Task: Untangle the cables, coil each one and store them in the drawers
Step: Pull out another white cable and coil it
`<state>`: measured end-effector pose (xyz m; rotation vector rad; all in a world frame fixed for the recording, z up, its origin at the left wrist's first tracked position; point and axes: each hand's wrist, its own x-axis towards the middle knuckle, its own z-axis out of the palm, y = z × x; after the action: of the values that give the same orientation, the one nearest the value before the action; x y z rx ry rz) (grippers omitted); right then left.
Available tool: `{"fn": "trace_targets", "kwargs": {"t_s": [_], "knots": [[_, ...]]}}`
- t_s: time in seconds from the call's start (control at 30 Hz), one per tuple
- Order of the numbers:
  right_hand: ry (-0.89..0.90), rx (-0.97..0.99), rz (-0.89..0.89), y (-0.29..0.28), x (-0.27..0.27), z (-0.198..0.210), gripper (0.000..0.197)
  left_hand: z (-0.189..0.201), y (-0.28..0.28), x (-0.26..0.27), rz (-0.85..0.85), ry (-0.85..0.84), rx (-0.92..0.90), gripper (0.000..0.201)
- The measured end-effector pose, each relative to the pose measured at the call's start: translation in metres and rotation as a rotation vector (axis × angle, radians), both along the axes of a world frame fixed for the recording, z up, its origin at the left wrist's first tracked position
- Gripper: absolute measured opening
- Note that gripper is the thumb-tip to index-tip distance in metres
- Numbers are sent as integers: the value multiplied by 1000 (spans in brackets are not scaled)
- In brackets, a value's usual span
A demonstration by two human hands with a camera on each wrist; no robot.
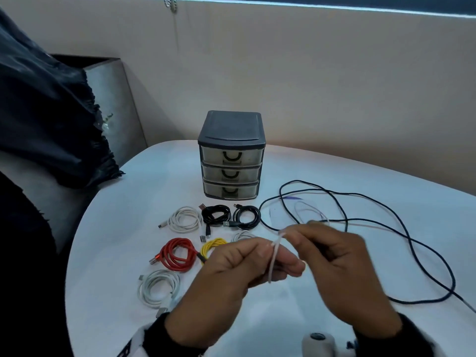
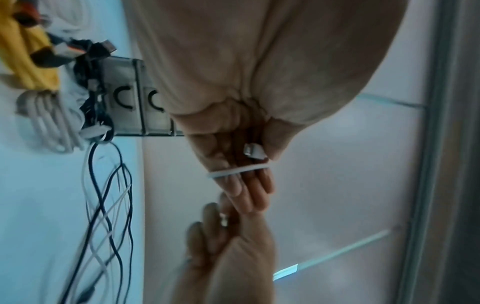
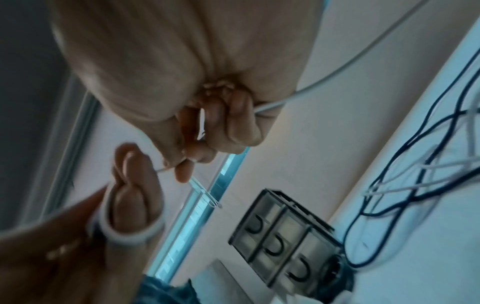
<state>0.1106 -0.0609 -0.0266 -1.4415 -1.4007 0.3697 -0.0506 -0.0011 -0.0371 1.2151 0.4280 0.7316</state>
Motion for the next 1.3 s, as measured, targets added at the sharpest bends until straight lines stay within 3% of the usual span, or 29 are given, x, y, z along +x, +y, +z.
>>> {"fn": "trace_targets", "kwargs": {"t_s": [0.2, 0.3, 0.43, 0.53, 0.63, 0.73, 0.87, 1.0, 1.07, 1.17, 1.23, 1.3], "knots": [[-303, -309, 168, -1, -20, -27, 28, 5, 9, -4, 223, -158, -291, 29], [-509, -445, 264, -11, -34, -26, 24, 4, 14, -5, 274, -156, -297, 34], [-530, -386, 287, -24, -37, -7, 54, -3, 13, -6, 347, 80, 116, 27], [-535, -231, 177, -30, -23, 12, 29, -5, 7, -9, 325, 284, 498, 28], [-467, -110, 49, -30, -12, 21, 16, -1, -5, -7, 213, 315, 615, 37], [-296, -9, -24, -25, -8, 22, 10, 4, -8, -5, 89, 179, 379, 33], [-129, 23, 47, -16, -16, 17, 22, 14, -3, -11, -12, -64, 50, 28], [-85, -172, 127, -7, -28, 1, 21, 22, 2, -14, 116, -392, -220, 23], [-216, -280, 177, -12, -35, -10, 19, 24, 10, -15, 257, -442, -270, 23], [-367, -302, 309, -24, -49, -5, 22, 20, 23, -20, 466, -304, -144, 31], [-321, -297, 318, -33, -53, 11, 24, 13, 26, -22, 521, -53, 117, 34], [-320, -243, 303, -36, -47, 25, 25, 5, 18, -21, 452, 221, 418, 36]]}}
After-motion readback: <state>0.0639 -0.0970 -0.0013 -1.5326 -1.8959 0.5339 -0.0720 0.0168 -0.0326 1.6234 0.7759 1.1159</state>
